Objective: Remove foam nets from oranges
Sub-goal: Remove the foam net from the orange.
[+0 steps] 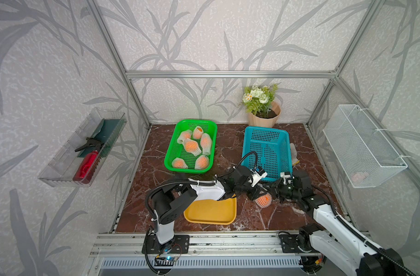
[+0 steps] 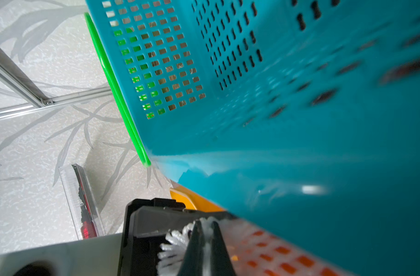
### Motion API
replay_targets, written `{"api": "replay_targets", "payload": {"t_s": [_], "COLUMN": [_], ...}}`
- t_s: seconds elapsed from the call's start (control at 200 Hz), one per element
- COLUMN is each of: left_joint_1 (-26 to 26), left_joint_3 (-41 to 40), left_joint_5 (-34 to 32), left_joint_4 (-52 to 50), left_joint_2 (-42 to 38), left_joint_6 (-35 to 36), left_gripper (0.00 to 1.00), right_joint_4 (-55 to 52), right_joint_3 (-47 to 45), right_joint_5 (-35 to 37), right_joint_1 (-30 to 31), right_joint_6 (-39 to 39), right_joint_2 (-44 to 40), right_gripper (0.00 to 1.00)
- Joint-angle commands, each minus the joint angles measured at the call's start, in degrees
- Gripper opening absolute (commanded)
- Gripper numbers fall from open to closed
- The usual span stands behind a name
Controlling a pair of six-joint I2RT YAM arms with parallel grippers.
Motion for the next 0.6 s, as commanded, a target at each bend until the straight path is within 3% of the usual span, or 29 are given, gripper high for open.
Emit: {"api": "replay_targets", "payload": {"t_s": [0.0, 0.225, 0.37, 0.595], "left_joint_1": [0.1, 0.1, 0.2, 0.9], "left_joint_3": [1.5, 2.5, 4.2, 6.5], "left_joint_5": [-0.7, -1.8, -2.3, -2.3], "left_joint_4": [-0.9, -3.2, -5.2, -8.2], "left_joint_2": [1.1, 0.5, -0.4, -0.8], "left_joint_6": [-0.3, -0.6, -1.2, -2.4], "left_gripper": [0.28, 0.13, 0.07, 0.00], "right_joint_4": [1.5, -9.4, -20.1, -35.3], "right_joint_3": [0.9, 6.2, 11.0, 16.9], "right_joint_5": [-1.8, -2.1, -1.0, 3.6], "right_joint_1": [0.1, -1.9, -3.8, -3.9], "right_joint_6": [1.8, -5.6, -15.3, -32.4], "right_joint_2": [-1.5, -3.0, -4.0, -4.5], "right_gripper": [0.15, 0.50, 0.59, 0.62]}}
